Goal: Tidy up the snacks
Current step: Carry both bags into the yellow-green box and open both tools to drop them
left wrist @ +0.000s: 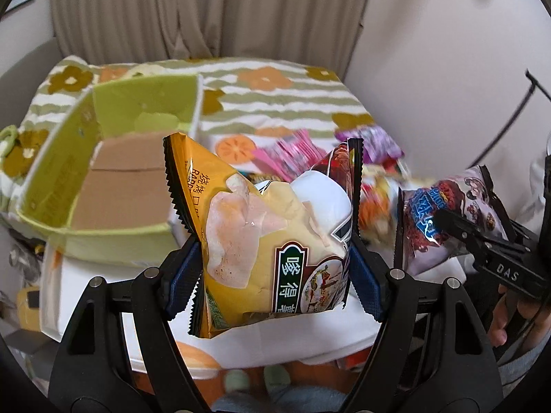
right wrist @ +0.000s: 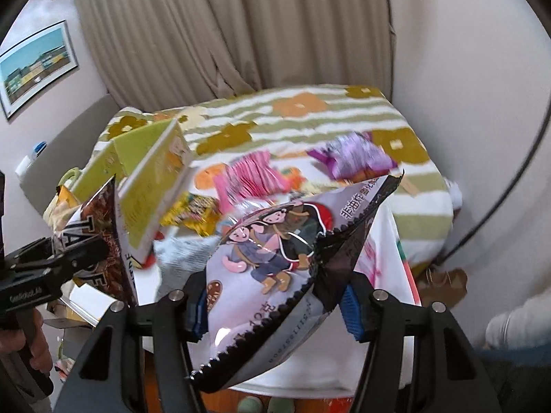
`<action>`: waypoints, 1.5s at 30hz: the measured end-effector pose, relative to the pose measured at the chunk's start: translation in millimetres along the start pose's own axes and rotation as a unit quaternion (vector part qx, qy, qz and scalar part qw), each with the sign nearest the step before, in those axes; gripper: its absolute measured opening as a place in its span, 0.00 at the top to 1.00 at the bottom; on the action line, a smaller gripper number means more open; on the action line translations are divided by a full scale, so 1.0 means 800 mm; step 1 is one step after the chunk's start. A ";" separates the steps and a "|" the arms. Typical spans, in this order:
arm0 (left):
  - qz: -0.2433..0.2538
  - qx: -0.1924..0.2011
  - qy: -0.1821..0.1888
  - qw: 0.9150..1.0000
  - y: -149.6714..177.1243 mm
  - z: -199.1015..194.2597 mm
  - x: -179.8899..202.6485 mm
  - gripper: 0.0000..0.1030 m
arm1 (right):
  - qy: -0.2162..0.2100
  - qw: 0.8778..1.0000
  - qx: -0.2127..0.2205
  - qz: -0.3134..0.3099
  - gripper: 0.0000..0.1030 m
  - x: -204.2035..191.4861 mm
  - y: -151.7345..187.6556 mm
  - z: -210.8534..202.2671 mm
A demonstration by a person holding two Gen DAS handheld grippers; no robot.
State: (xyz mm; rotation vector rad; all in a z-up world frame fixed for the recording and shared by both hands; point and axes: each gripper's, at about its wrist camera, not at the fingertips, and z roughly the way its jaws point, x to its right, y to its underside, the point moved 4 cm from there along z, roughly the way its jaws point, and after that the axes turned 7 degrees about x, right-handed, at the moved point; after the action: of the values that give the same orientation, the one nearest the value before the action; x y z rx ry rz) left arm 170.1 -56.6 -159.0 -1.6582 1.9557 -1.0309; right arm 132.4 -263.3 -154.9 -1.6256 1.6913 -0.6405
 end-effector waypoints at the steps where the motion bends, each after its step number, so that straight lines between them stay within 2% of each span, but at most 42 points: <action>1: -0.003 0.004 -0.004 1.000 -0.007 -0.002 -0.008 0.28 | -0.004 1.000 0.004 -0.006 0.46 -0.006 -0.006 0.000; 8: -0.023 0.021 -0.023 0.999 -0.052 -0.007 -0.079 0.28 | -0.033 0.998 0.028 -0.038 0.46 -0.067 -0.055 0.018; 15: -0.021 0.025 -0.039 0.999 -0.095 -0.009 -0.169 0.28 | -0.063 0.995 0.044 -0.055 0.46 -0.160 -0.098 0.047; 24: -0.013 -0.025 -0.068 0.997 -0.128 0.036 -0.298 0.27 | -0.079 0.994 0.022 -0.070 0.46 -0.278 -0.128 0.122; 27: -0.002 -0.038 -0.068 0.997 -0.132 0.053 -0.319 0.23 | -0.077 0.994 0.009 -0.074 0.46 -0.303 -0.129 0.144; 29: 0.007 -0.045 -0.072 0.996 -0.135 0.065 -0.330 0.07 | -0.073 0.995 -0.004 -0.072 0.46 -0.318 -0.128 0.163; 31: 0.013 -0.049 -0.065 0.997 -0.139 0.076 -0.339 0.01 | -0.067 0.995 -0.015 -0.070 0.46 -0.325 -0.126 0.177; 36: 0.025 -0.062 -0.050 0.997 -0.139 0.090 -0.347 0.01 | -0.051 0.996 -0.039 -0.068 0.46 -0.336 -0.119 0.200; 41: 0.003 -0.067 -0.050 0.997 -0.126 0.081 -0.361 0.01 | -0.044 0.994 -0.060 -0.083 0.46 -0.341 -0.110 0.207; 45: -0.015 -0.060 -0.058 0.996 -0.118 0.063 -0.374 0.01 | -0.057 0.992 -0.055 -0.101 0.46 -0.352 -0.119 0.211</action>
State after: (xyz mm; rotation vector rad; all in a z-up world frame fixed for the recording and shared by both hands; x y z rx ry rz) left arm 339.3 211.6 -174.2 -1.7743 1.9563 -0.8231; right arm 314.9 25.6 -149.6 -1.8911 1.5152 -0.5476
